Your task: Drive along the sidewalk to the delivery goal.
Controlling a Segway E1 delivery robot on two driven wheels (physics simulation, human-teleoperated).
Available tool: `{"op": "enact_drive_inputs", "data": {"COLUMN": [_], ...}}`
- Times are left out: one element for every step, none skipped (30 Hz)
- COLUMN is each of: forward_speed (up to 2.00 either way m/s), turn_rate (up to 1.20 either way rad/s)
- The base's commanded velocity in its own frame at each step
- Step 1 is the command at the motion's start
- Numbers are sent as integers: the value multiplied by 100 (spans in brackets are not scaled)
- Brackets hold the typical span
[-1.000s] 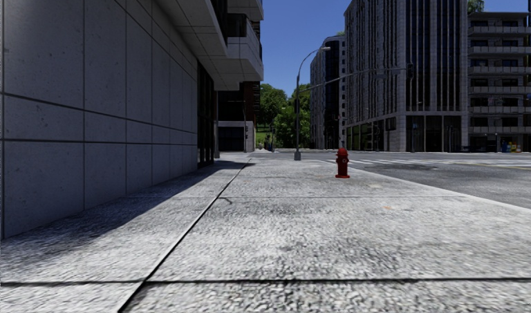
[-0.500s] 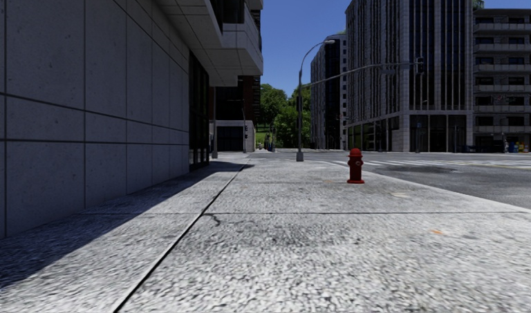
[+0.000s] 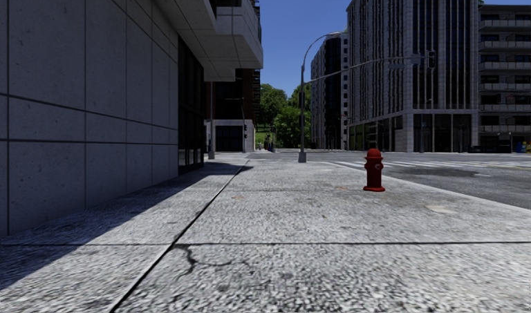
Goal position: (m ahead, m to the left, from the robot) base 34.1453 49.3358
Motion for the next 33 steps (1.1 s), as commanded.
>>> {"op": "enact_drive_inputs", "data": {"forward_speed": [200,200,200,200,200,200,200,200,200,200,200,200,200,200,200,200,200,200,200,200,200,200,200,200,200,200,200,200,200,200,200,200,200], "turn_rate": [0,0,0,0,0,0,0,0,0,0,0,0,0,0,0,0,0,0,0,0,0,0,0,0,0,0,0,0,0,0,0,0,0]}}
